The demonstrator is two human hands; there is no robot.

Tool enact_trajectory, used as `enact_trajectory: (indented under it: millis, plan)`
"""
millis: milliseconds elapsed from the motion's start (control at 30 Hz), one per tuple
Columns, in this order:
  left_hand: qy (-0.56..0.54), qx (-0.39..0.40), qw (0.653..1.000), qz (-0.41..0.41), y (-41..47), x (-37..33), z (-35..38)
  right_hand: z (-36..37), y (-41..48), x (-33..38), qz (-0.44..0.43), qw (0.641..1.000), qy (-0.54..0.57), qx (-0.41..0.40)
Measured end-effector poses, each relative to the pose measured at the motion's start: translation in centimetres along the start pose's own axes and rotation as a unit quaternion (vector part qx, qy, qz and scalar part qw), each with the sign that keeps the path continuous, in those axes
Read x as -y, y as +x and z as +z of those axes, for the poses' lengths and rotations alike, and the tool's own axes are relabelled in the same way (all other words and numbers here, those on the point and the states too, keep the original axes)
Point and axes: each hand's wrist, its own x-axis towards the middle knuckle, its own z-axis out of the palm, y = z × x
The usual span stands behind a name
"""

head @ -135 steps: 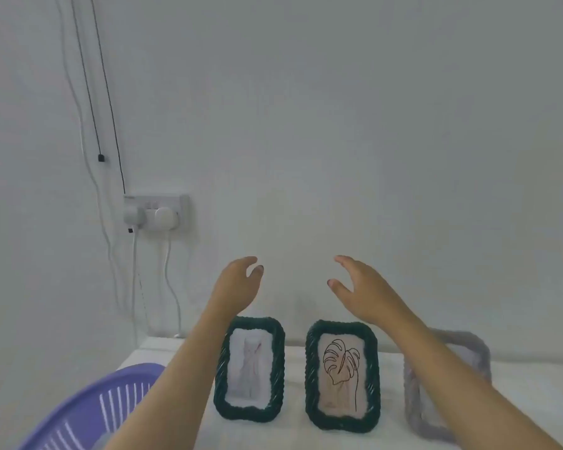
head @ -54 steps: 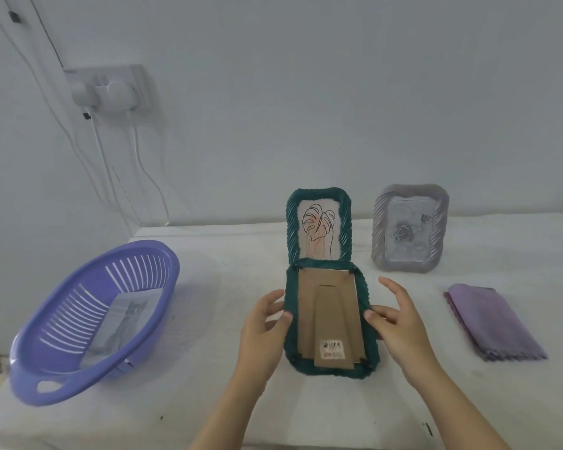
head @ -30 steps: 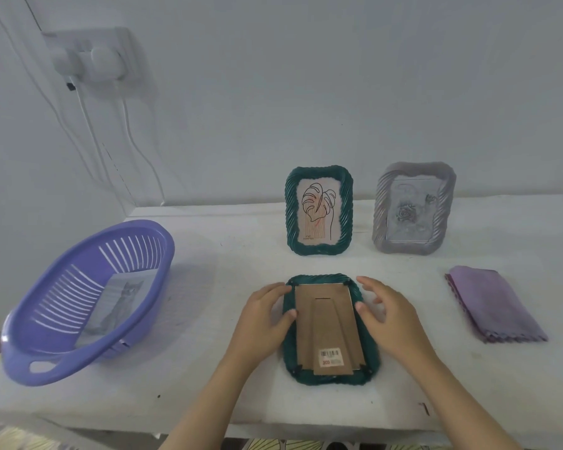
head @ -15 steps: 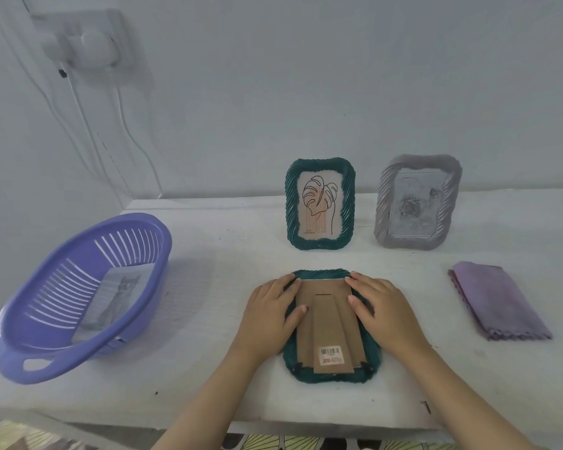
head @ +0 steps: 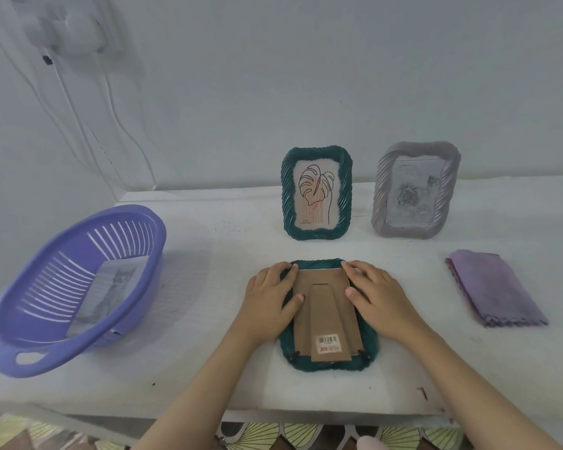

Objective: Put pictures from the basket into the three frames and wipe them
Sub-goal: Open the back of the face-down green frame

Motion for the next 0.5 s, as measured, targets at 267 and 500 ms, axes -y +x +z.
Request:
enact_trajectory:
  millis: [267,500]
  plan:
    - [-0.316,0.007,0.948,-0.042,-6.2,0.2,-1.6,-2.2,-7.3,0.1,-0.018,0.968,0.250,0.023]
    - [-0.315,0.020,0.948,-0.037,-8.6,-0.3,-1.0,-1.3,-9.3,0.0,-0.028,0.977,0.206,0.047]
